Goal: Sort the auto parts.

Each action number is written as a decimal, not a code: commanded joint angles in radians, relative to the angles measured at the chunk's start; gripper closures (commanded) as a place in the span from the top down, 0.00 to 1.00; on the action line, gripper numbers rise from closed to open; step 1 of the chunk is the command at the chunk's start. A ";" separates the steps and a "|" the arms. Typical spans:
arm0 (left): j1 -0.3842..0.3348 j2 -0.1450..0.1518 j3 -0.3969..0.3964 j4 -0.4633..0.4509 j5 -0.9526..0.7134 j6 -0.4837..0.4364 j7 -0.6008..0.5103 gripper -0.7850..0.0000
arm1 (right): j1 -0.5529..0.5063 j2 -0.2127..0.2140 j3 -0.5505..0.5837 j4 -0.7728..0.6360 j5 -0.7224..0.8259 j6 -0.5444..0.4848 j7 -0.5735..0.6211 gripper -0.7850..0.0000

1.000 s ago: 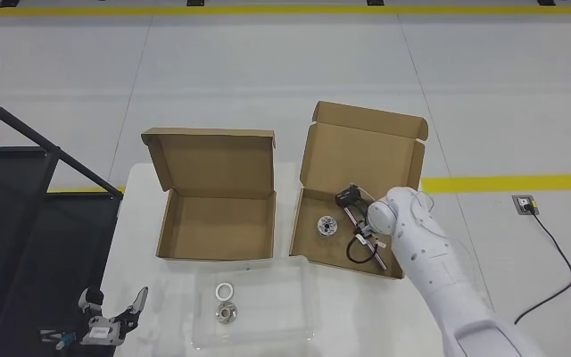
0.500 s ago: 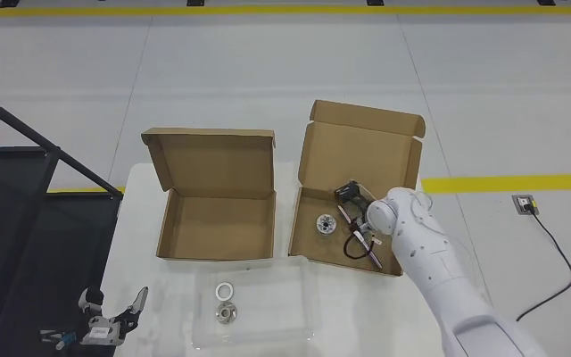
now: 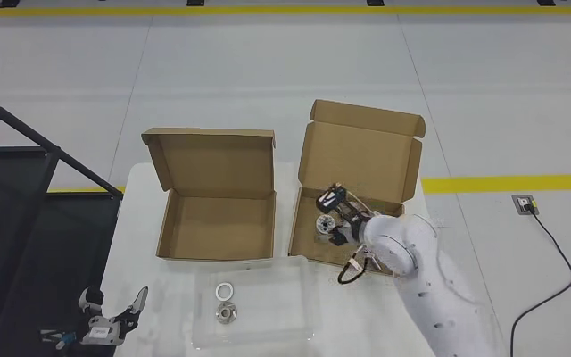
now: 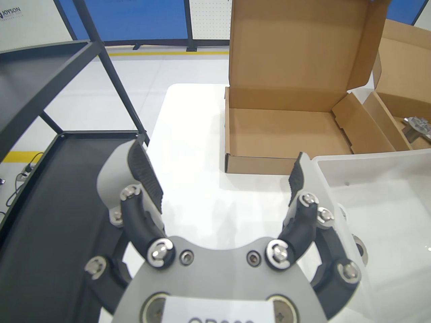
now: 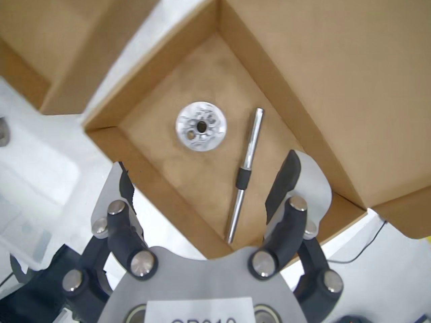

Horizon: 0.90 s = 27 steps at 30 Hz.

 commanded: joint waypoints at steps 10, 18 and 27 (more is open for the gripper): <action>-0.015 -0.007 -0.001 0.023 0.018 0.013 -0.008 1.00 | -0.048 0.002 -0.130 -0.161 0.108 -0.174 0.012 1.00; -0.019 -0.010 -0.003 0.027 -0.003 0.025 -0.005 1.00 | 0.073 -0.040 -0.389 -0.046 0.127 -0.209 0.065 1.00; -0.019 -0.010 -0.003 0.027 -0.003 0.025 -0.005 1.00 | 0.210 -0.136 -0.648 0.207 0.103 -0.150 -0.063 1.00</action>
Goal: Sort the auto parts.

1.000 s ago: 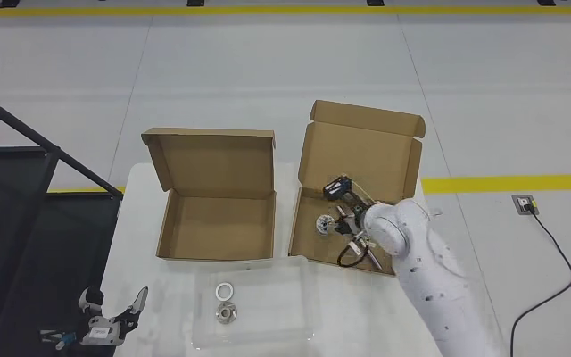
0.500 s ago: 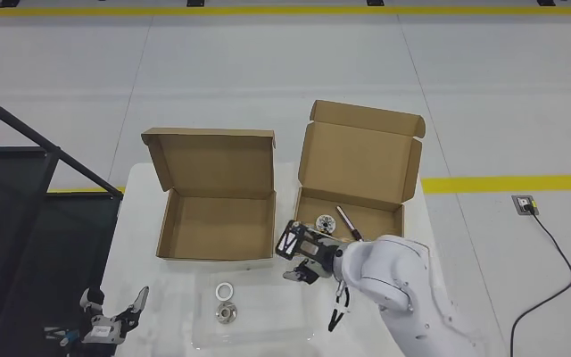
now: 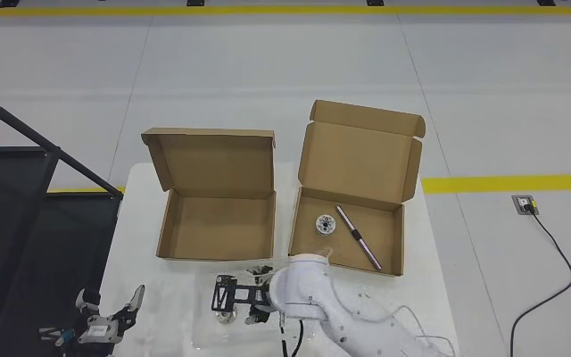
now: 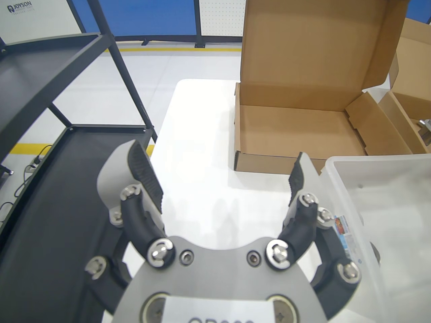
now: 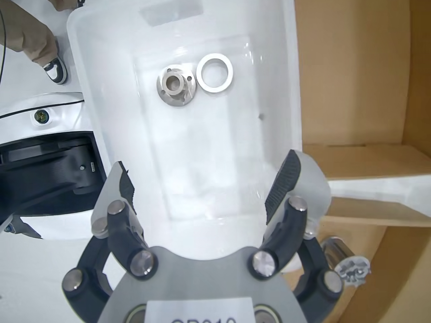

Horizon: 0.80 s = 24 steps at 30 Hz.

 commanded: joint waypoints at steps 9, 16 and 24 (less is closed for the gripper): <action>0.000 0.000 0.000 0.000 0.000 0.000 0.000 1.00 | 0.136 -0.152 -0.204 0.305 0.007 0.021 -0.159 1.00; 0.000 0.000 0.000 0.000 0.000 0.000 0.000 1.00 | 0.182 -0.249 -0.274 0.466 -0.011 0.058 -0.176 1.00; 0.000 0.000 0.000 0.000 0.000 0.000 0.000 1.00 | 0.214 -0.321 -0.294 0.589 -0.009 0.041 -0.163 0.77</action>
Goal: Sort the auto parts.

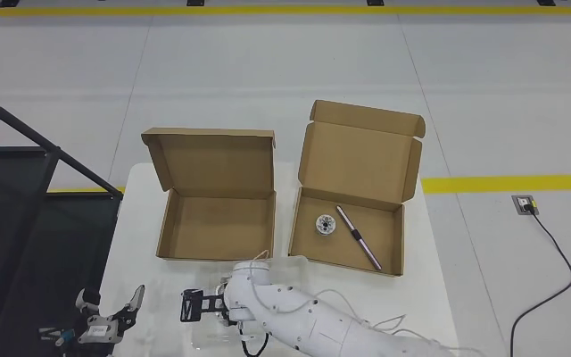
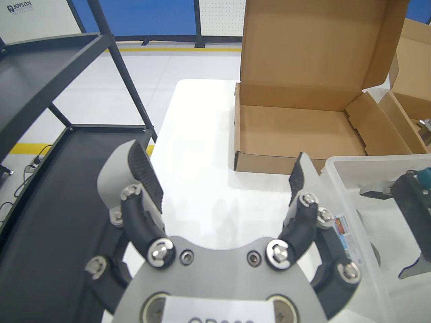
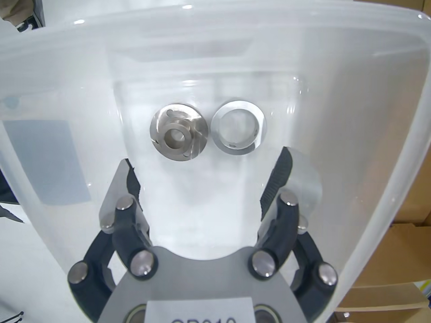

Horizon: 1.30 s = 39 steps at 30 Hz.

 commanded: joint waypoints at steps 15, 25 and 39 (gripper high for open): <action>0.000 0.000 0.000 0.000 0.000 0.000 0.000 1.00 | -0.014 -0.057 -0.007 0.087 -0.024 -0.085 -0.050 0.58; 0.000 0.000 0.000 0.000 0.000 0.000 0.000 1.00 | -0.022 -0.094 -0.016 0.141 -0.069 -0.068 -0.054 0.51; 0.000 0.000 0.000 0.000 0.000 0.000 0.000 1.00 | -0.011 -0.141 -0.005 0.238 -0.092 -0.092 -0.081 0.43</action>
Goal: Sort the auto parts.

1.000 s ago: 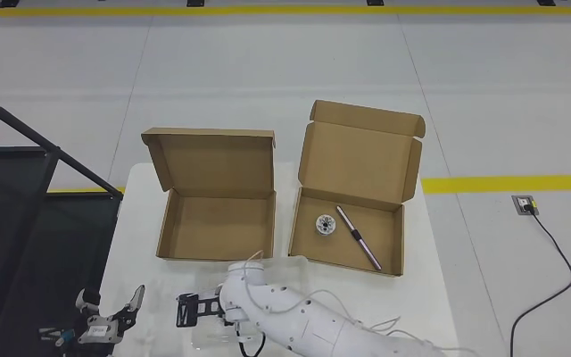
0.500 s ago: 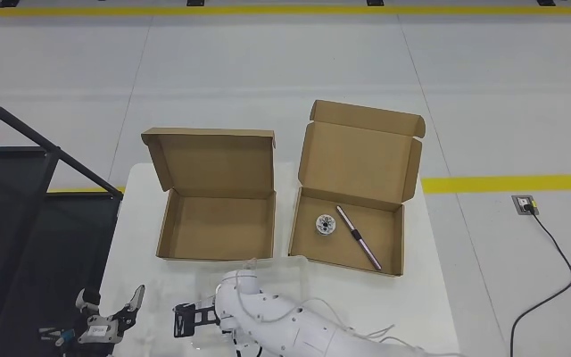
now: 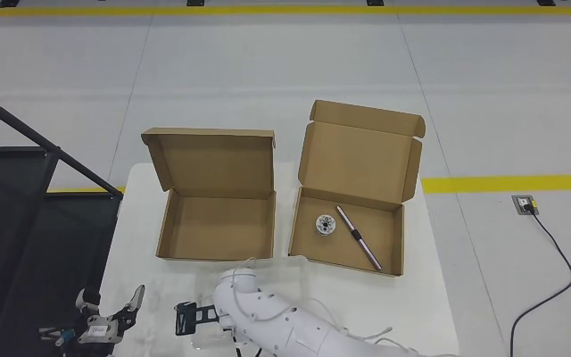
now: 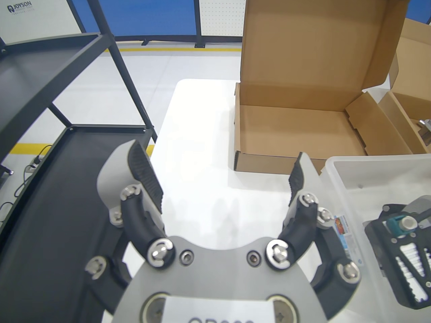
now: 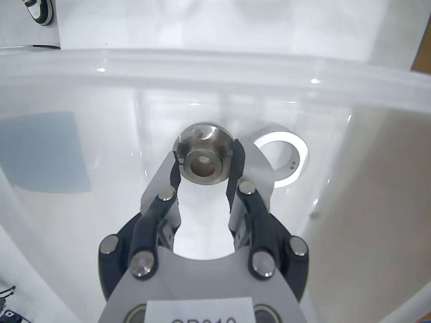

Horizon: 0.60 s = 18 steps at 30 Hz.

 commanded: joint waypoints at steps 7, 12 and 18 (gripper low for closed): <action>0.000 0.000 0.000 0.000 0.000 0.000 0.000 1.00 | 0.004 -0.022 0.006 0.043 -0.012 -0.014 -0.020 0.36; 0.000 0.000 0.000 0.000 0.000 0.000 0.000 1.00 | 0.006 -0.034 0.011 0.063 -0.025 -0.009 -0.038 0.12; 0.000 0.000 0.000 0.000 0.000 0.000 0.000 1.00 | 0.013 -0.038 0.023 0.076 -0.041 -0.004 -0.061 0.00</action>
